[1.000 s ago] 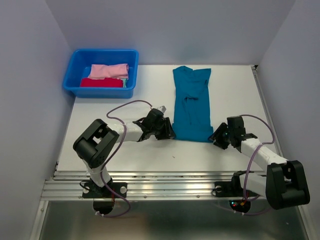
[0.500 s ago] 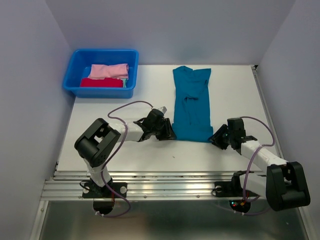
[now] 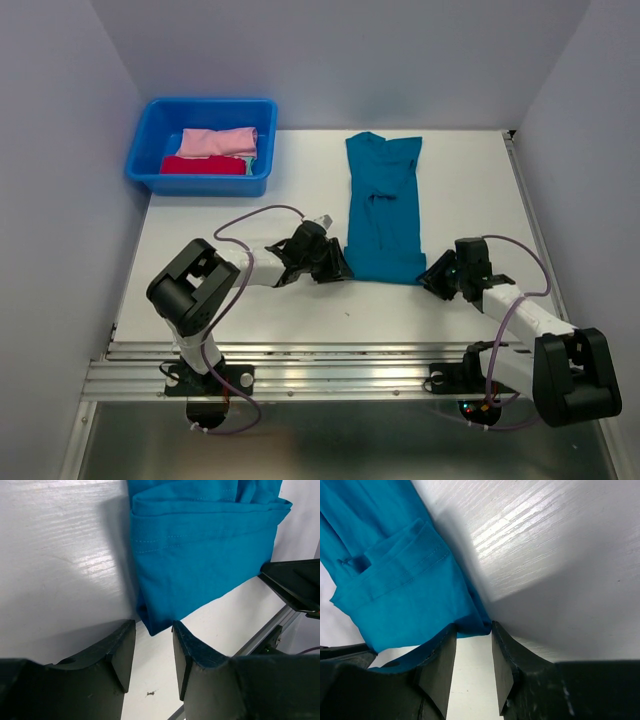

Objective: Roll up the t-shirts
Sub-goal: Roll the T-shirt to the center of the board.

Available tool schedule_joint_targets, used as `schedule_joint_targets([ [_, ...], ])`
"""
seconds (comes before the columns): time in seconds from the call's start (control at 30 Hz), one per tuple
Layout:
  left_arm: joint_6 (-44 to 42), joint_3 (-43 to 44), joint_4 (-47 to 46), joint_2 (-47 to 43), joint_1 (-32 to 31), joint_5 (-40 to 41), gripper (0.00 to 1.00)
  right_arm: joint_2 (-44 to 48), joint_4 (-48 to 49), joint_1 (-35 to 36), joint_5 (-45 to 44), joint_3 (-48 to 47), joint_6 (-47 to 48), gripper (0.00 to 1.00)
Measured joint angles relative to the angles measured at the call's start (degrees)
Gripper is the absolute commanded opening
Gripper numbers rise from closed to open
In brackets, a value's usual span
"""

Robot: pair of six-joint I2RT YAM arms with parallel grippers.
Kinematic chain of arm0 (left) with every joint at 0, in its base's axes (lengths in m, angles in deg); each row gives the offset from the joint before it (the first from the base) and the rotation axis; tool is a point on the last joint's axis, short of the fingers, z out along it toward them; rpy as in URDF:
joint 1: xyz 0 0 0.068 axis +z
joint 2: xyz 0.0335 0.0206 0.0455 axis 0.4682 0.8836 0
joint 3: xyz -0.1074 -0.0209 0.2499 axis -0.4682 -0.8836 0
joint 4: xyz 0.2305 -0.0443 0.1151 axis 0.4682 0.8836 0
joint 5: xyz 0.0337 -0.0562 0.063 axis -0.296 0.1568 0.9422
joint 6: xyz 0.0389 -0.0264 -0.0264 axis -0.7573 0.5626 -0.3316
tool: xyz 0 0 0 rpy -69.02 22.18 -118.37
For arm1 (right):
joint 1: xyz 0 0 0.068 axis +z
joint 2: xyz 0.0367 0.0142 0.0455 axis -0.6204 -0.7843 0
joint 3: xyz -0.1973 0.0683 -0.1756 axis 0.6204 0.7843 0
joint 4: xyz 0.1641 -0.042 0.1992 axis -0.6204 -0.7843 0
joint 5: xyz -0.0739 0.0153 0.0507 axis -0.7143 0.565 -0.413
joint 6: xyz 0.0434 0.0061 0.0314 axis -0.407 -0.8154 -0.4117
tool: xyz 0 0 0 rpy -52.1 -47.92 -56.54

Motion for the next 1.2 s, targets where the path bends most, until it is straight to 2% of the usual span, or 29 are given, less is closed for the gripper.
schedule_joint_targets([
  [0.27,0.8,0.0,-0.2,0.0,-0.6,0.0,0.41,0.3,0.1,0.0,0.0,0.2,-0.2,0.41],
  [0.37,1.0,0.0,-0.2,0.0,-0.6,-0.1,0.34,0.4,0.1,0.0,0.0,0.3,-0.2,0.41],
  [0.47,1.2,0.0,-0.2,0.0,-0.6,-0.1,0.18,0.7,0.1,0.0,0.0,0.5,-0.4,0.42],
  [0.53,1.3,0.0,-0.2,0.1,-0.6,-0.1,0.0,0.9,0.1,0.0,0.0,0.6,-0.5,0.42],
  [1.0,1.5,0.0,-0.2,0.4,-0.6,0.6,0.0,2.7,-2.6,0.0,-0.5,0.6,-0.3,0.45],
  [1.17,1.1,0.0,1.2,-0.2,-0.6,1.4,0.0,4.3,-4.8,0.0,-0.7,0.6,0.0,0.56],
  [1.2,0.9,0.0,1.7,-0.9,-0.6,1.8,0.0,4.9,-5.5,0.0,-0.8,0.6,0.1,0.66],
])
